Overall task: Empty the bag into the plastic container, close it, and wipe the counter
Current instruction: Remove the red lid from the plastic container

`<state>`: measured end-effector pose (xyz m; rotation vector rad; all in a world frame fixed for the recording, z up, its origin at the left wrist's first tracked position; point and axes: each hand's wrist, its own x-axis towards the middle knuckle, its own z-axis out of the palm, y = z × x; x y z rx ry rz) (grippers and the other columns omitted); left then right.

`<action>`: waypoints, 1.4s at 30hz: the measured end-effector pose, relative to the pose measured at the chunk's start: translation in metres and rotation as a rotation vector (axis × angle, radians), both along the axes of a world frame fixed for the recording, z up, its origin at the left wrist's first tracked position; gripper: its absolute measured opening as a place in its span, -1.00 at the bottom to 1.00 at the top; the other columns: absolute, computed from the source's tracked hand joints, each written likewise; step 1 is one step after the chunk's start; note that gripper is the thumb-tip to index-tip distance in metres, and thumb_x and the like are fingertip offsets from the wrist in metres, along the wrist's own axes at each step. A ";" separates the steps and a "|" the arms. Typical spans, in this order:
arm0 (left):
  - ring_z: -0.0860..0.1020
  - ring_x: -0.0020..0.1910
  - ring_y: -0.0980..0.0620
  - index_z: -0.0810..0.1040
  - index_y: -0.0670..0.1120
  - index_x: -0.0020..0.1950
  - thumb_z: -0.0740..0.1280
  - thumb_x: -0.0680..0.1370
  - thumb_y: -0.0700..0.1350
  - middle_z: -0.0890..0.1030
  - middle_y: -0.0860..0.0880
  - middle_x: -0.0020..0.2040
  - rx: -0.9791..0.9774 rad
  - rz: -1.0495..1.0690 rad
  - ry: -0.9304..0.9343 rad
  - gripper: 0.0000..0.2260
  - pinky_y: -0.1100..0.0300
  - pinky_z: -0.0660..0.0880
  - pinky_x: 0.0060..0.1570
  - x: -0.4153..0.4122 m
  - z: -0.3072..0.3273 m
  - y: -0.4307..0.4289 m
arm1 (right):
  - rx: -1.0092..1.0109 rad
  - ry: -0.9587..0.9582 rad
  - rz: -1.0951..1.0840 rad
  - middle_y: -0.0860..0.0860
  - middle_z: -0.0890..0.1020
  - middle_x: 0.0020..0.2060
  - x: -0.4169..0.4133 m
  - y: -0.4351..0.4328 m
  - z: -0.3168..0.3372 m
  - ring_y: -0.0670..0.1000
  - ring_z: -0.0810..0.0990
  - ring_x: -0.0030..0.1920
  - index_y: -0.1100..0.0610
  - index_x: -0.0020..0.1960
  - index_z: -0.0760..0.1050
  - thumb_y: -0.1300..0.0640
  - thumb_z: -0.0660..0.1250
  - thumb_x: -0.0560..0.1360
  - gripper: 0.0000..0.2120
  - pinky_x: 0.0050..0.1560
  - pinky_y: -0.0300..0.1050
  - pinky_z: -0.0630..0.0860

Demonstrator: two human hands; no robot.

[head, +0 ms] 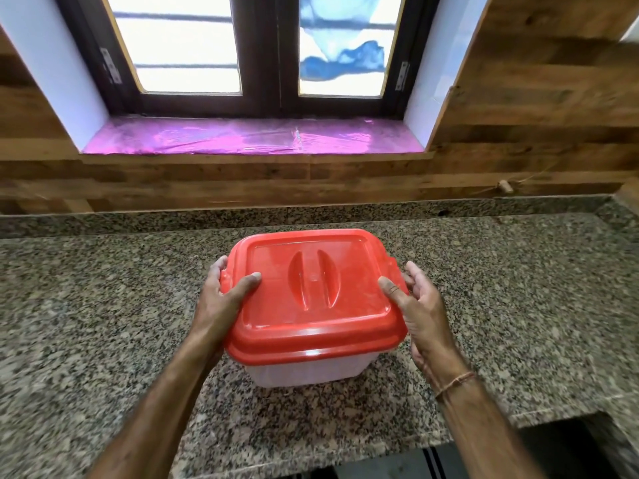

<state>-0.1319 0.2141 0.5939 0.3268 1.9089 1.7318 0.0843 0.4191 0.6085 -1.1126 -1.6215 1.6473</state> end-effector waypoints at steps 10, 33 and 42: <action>0.71 0.06 -0.03 0.19 0.13 0.63 0.52 0.45 0.13 0.52 -0.10 0.38 0.102 0.020 0.033 -0.17 0.07 0.69 -0.18 -0.007 0.014 -0.003 | -0.095 0.190 0.029 0.06 0.64 0.31 -0.004 -0.006 0.011 0.13 0.74 0.16 -0.10 0.54 0.34 -0.11 0.68 0.24 -0.05 0.09 0.20 0.71; 0.61 0.22 -0.21 0.53 0.03 0.30 0.12 0.60 0.39 0.67 -0.14 0.22 -0.796 -0.302 0.611 -0.48 0.02 0.50 0.02 0.166 0.004 0.174 | -0.329 0.398 -0.163 0.18 0.67 0.27 0.185 0.238 -0.050 0.08 0.76 0.01 0.08 0.48 0.48 0.30 0.46 0.47 -0.41 -0.12 0.06 0.74; 0.62 0.08 -0.27 0.49 -0.06 0.00 0.16 0.65 0.29 0.68 -0.21 0.00 -0.839 -0.218 0.639 -0.59 -0.05 0.50 -0.04 0.193 0.003 0.187 | -0.364 0.224 -0.094 0.23 0.63 0.32 0.170 0.260 -0.139 0.11 0.70 0.06 0.13 0.51 0.39 0.35 0.49 0.46 -0.33 -0.11 -0.07 0.72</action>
